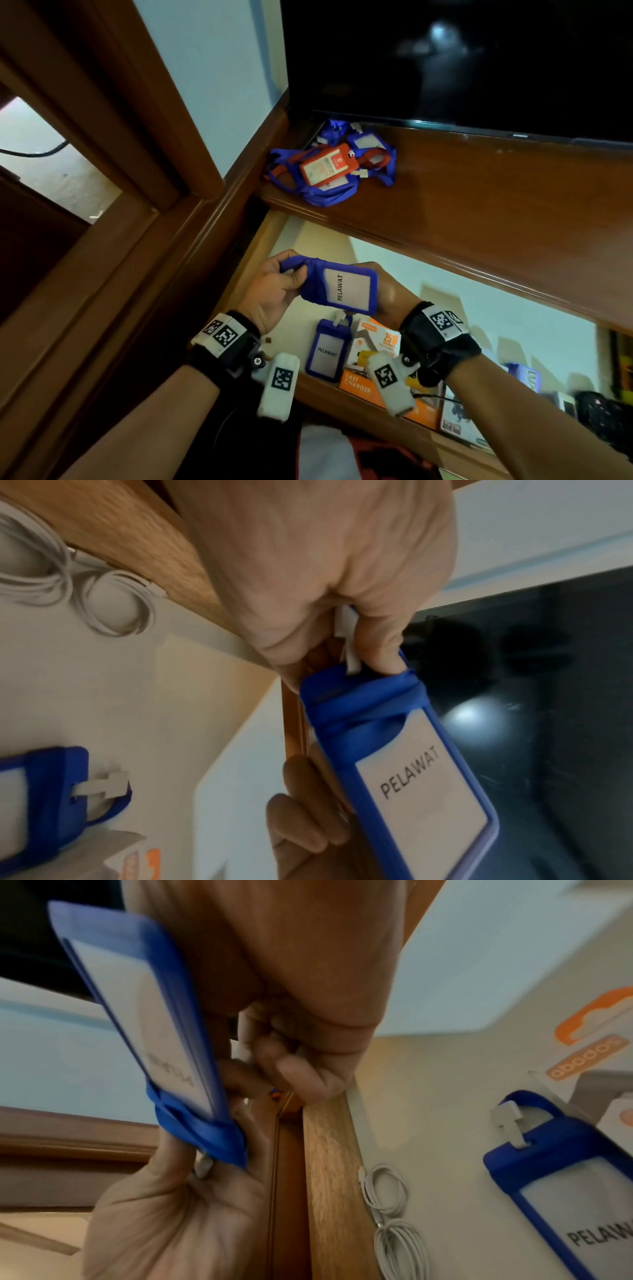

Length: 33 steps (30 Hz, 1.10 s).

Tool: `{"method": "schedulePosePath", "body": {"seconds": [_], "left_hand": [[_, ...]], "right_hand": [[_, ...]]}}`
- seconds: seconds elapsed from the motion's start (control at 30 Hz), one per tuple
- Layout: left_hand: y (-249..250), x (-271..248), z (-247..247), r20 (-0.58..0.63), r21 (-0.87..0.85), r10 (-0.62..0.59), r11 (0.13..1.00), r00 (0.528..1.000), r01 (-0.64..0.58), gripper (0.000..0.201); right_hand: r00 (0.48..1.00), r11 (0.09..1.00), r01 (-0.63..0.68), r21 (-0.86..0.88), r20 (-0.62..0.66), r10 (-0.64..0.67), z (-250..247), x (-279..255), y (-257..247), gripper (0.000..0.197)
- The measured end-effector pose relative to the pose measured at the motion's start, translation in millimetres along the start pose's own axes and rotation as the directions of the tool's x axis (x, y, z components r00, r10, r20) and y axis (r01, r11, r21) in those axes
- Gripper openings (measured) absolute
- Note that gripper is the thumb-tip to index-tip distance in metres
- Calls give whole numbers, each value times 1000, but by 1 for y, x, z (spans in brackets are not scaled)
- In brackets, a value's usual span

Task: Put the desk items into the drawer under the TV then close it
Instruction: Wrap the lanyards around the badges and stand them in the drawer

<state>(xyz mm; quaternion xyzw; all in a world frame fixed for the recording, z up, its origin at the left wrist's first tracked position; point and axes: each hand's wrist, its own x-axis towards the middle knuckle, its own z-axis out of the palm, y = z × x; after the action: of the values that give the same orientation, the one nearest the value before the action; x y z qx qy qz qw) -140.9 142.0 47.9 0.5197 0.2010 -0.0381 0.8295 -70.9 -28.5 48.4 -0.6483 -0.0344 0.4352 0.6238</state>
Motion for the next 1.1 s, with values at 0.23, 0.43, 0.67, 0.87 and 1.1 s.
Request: {"method": "schedulePosePath", "body": {"seconds": [0.23,0.43,0.67,0.87,1.1], "left_hand": [[5,32,-34,-43,716,-43,695,998,61,23],[-11,64,-40,43,999,-305,24,951,-37,4],[-46,80,-32,84,973,-497,-148,864,-180,18],[-66,89,-36,110,972,-556,-113,824,-207,8],[-81,96,-35,110,968,-577,-121,809,-218,7]], "right_hand": [[960,972,-72,-225,-280,6,-25,33,-34,19],[831,967,63,-248,-523,-188,-36,79,-85,11],[787,973,-28,-228,-605,-119,-39,130,-116,30],[793,976,-147,-163,-609,18,-40,158,-122,23],[741,976,-175,-127,-669,46,-38,176,-122,32]]}}
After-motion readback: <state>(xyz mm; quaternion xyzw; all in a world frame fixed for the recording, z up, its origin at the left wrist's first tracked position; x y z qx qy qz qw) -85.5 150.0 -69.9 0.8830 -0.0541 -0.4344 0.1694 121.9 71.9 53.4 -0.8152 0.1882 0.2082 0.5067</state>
